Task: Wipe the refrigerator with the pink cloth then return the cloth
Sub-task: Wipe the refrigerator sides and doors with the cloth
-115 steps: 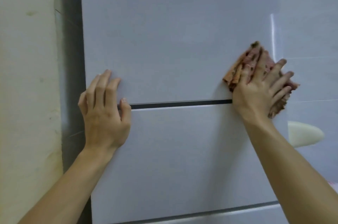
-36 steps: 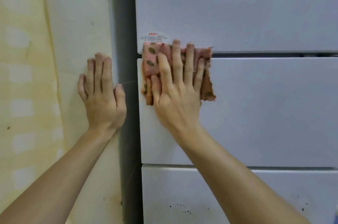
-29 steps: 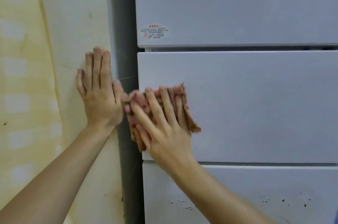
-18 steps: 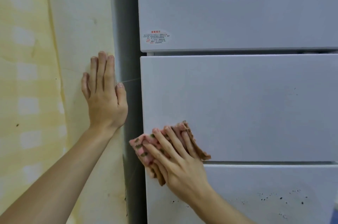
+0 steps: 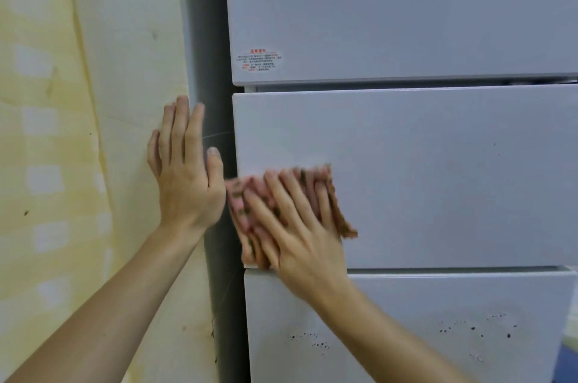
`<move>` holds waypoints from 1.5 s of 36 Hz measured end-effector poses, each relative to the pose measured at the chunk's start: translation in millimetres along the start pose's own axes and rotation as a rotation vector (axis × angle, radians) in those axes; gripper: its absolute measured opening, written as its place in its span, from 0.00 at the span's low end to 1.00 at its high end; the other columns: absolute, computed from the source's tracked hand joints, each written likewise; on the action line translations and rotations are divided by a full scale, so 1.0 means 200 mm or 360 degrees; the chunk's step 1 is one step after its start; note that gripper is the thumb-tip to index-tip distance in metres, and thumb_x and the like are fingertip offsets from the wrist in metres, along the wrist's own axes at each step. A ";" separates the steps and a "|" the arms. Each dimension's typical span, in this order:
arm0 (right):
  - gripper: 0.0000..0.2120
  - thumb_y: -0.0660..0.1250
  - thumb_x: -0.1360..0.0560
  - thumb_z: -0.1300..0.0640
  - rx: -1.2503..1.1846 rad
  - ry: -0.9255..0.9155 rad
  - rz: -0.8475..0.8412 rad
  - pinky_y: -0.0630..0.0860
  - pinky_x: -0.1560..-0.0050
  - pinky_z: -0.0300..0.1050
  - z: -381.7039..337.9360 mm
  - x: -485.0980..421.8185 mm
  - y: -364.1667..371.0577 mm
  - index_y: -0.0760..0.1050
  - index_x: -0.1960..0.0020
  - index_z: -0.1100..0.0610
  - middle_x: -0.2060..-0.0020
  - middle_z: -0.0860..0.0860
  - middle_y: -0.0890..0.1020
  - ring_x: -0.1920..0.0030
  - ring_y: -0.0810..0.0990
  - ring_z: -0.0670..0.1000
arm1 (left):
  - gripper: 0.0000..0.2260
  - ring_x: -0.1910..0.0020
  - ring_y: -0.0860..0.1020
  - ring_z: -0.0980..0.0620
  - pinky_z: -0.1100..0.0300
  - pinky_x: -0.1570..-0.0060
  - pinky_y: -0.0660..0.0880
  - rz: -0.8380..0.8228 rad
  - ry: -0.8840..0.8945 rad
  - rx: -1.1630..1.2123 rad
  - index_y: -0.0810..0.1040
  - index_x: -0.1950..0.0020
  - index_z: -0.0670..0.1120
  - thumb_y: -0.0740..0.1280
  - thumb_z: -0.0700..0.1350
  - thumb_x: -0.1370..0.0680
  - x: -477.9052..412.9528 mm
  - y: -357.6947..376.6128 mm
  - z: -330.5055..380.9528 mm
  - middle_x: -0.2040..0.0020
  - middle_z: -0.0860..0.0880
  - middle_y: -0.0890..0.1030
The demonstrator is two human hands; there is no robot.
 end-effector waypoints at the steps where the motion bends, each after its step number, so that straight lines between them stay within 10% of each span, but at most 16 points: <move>1: 0.28 0.60 0.14 0.46 0.0011 -0.0035 -0.0045 0.47 0.17 0.63 0.00 0.09 0.01 0.60 0.16 0.50 0.16 0.55 0.57 0.15 0.53 0.56 | 0.28 0.15 0.50 0.48 0.46 0.18 0.46 0.0005 0.0013 0.0011 0.59 0.16 0.46 0.56 0.44 0.17 0.02 0.01 0.02 0.15 0.47 0.57; 20: 0.25 0.59 0.13 0.45 0.0126 0.0560 0.0400 0.54 0.19 0.67 0.52 -0.37 -0.24 0.66 0.18 0.49 0.18 0.58 0.62 0.17 0.58 0.59 | 0.27 0.16 0.53 0.38 0.39 0.19 0.54 -0.0057 0.0294 0.0059 0.64 0.19 0.39 0.58 0.45 0.17 0.18 0.17 0.35 0.16 0.39 0.58; 38: 0.22 0.57 0.13 0.46 0.0044 0.0013 -0.0071 0.56 0.18 0.62 0.48 0.42 -0.19 0.66 0.19 0.44 0.18 0.52 0.64 0.17 0.60 0.54 | 0.28 0.16 0.53 0.37 0.39 0.19 0.52 -0.0026 0.0325 -0.0076 0.66 0.19 0.43 0.61 0.49 0.19 0.20 0.17 0.40 0.16 0.37 0.58; 54: 0.24 0.58 0.13 0.48 0.0077 0.0452 0.0340 0.57 0.19 0.66 0.59 -0.10 -0.24 0.67 0.19 0.51 0.19 0.60 0.63 0.17 0.59 0.61 | 0.28 0.17 0.56 0.38 0.39 0.18 0.51 0.0041 0.0288 -0.0047 0.66 0.19 0.41 0.61 0.46 0.20 0.23 0.18 0.45 0.17 0.38 0.61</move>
Point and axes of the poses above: each hand's wrist, its own x-axis away from the middle knuckle, its own y-axis out of the palm, z = x × y, the point moved 5 cm from there along -x, towards the middle knuckle
